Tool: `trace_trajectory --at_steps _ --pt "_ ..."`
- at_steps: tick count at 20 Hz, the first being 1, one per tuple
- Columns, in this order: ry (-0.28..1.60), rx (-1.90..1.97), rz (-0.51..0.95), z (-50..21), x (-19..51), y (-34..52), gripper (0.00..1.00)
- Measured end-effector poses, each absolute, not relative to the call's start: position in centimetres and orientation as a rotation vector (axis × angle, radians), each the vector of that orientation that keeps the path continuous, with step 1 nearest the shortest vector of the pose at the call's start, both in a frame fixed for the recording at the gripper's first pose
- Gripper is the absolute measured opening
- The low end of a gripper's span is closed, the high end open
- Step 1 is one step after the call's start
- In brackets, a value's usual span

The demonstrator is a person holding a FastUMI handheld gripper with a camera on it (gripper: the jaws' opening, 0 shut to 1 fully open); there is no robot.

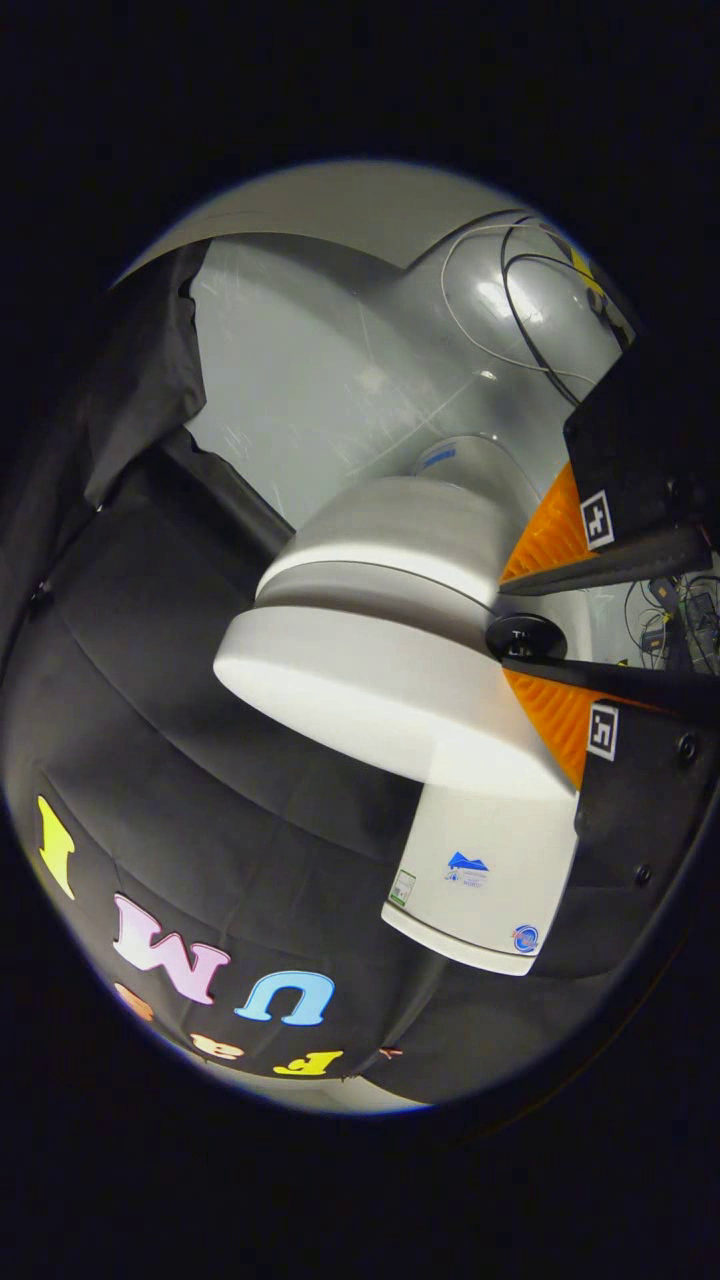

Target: Open the toilet lid.

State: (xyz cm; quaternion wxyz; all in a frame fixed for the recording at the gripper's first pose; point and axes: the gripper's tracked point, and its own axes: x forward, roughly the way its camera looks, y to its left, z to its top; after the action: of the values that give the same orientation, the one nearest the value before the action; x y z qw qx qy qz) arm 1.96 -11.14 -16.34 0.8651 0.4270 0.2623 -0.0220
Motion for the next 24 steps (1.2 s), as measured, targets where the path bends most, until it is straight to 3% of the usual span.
trace_trajectory --at_steps 1,3,9,10,24 --pt "0.553 0.901 -0.047 -16.4 1.8 -11.1 0.41" --pt "0.548 0.935 -0.063 -16.0 1.5 -11.1 0.17" --pt "0.550 0.989 -0.024 -15.8 2.6 -12.3 0.18" --pt "0.549 1.029 -0.037 -16.9 4.4 -11.9 0.05" --pt "0.567 1.024 -0.065 -15.2 2.2 -10.8 0.05"
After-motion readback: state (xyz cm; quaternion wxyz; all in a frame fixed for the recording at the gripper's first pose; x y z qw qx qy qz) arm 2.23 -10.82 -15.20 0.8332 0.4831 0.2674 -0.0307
